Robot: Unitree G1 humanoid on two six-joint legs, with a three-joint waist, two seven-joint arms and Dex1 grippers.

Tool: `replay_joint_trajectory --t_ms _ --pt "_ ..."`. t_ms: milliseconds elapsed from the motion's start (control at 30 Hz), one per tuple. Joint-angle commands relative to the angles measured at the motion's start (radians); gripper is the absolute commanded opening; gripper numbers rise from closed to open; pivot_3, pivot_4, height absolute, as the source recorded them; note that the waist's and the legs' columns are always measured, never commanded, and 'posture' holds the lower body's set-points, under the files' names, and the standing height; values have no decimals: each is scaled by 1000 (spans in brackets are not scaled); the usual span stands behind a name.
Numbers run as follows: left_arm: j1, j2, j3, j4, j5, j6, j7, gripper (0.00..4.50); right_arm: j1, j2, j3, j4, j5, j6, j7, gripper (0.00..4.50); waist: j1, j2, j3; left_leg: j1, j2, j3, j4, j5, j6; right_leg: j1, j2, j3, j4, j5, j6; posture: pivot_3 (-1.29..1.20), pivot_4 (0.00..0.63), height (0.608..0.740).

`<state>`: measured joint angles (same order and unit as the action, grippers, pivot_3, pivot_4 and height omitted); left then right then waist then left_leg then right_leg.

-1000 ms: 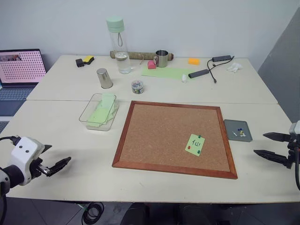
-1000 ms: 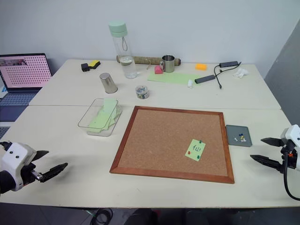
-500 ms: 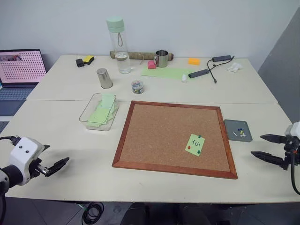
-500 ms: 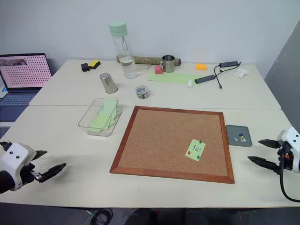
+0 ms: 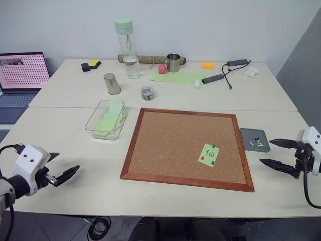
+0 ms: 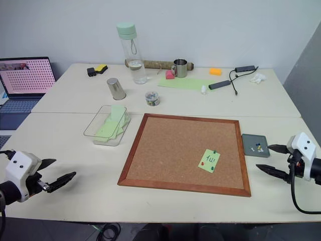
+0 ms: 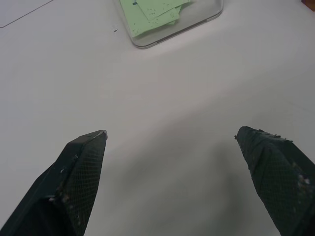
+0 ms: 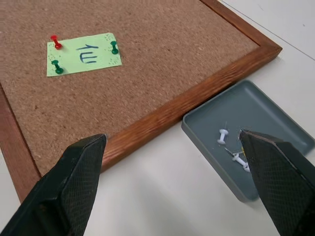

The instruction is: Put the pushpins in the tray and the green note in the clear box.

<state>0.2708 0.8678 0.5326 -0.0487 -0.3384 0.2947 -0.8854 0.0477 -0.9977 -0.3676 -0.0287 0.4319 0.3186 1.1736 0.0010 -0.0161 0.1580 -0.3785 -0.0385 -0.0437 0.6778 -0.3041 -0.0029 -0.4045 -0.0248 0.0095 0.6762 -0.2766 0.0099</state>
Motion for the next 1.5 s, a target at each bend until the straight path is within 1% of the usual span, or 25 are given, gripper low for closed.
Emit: replay_joint_trajectory --t_ms 33,67,167,267,300,367,400,533,667,767,867,900,1000,1100,1233,1333,1500 --pt "-14 -4 -3 -44 -27 8 -14 4477 2 6 -22 -65 25 14 -10 4500 0 0 0 0 0 0 0 0 0 0 0 0 0 0 0 0 150 740" --pt "-18 -3 -8 -48 -31 11 -19 4477 4 8 -22 -72 28 16 -11 4500 0 0 0 0 0 0 0 0 0 0 0 0 0 0 0 0 150 740" --pt "-27 2 -15 -60 -41 13 -32 4077 14 11 -24 -99 33 24 -15 4500 0 0 0 0 0 0 0 0 0 0 0 0 0 0 0 0 150 740" --pt "-56 15 -32 -112 -66 39 -51 3490 16 10 -23 -134 41 38 -21 4500 1 0 0 0 0 0 0 0 0 0 0 0 0 0 0 0 150 740" --pt "-68 20 -41 -132 -78 52 -60 3356 17 9 -24 -147 44 42 -23 4500 2 0 0 0 0 0 0 0 0 0 0 0 0 0 0 0 150 740" --pt "-125 38 -93 -203 -107 89 -81 2965 13 9 -26 -180 57 63 -26 4500 5 0 0 0 0 -1 0 0 0 0 0 -1 0 0 0 0 150 740" --pt "-147 44 -112 -226 -115 102 -87 2702 13 9 -27 -192 60 70 -28 4500 6 0 0 0 0 -1 1 0 0 0 0 -1 0 0 0 0 150 740" --pt "-266 46 -209 -301 -154 154 -99 2045 14 12 -25 -250 83 107 -39 4500 7 0 0 -1 0 -1 1 0 0 0 0 -1 0 0 0 0 150 740" --pt "-437 -22 -393 -331 -156 185 -101 1293 -4 30 8 -288 91 131 -67 4500 7 0 0 -1 0 -1 1 0 0 0 0 -1 0 0 0 0 150 740" --pt "-540 -111 -523 -299 -133 191 -100 736 -34 61 37 -287 87 128 -92 4500 8 -1 0 -1 -1 -1 2 0 0 0 0 -1 1 0 1 0 150 740" --pt "-640 -222 -654 -209 -81 160 -101 119 -89 94 76 -275 80 145 -135 4500 6 -1 0 -1 -1 -1 2 0 0 0 1 0 1 0 1 0 150 740" --pt "-659 -245 -680 -184 -63 144 -103 56 -100 101 84 -273 80 151 -145 4500 7 -1 0 -1 -1 -1 2 0 0 0 1 0 2 0 1 0 150 740" --pt "-699 -315 -739 -106 -20 103 -101 56 -120 119 126 -266 55 144 -160 4500 3 -2 1 -1 -1 0 3 0 0 0 2 0 3 0 1 0 150 740" --pt "-731 -401 -799 30 46 27 -86 56 -164 151 188 -245 24 146 -196 4500 3 -2 1 -1 0 -1 3 0 0 0 3 0 2 0 1 0 150 740" --pt "-777 -507 -843 225 129 -105 -62 56 -238 204 255 -178 -21 144 -243 4500 4 -2 1 -1 -1 0 4 1 0 0 2 1 3 0 1 0 150 740" --pt "-800 -555 -854 358 166 -181 -61 56 -278 235 295 -133 -46 141 -258 4500 4 -2 1 -1 -1 0 4 1 -1 0 2 1 3 0 1 0 150 740" --pt "-813 -580 -857 506 224 -275 -57 56 -314 278 348 -57 -94 111 -271 4500 4 -2 0 -1 -1 0 4 1 -1 0 2 1 3 0 1 0 150 740"
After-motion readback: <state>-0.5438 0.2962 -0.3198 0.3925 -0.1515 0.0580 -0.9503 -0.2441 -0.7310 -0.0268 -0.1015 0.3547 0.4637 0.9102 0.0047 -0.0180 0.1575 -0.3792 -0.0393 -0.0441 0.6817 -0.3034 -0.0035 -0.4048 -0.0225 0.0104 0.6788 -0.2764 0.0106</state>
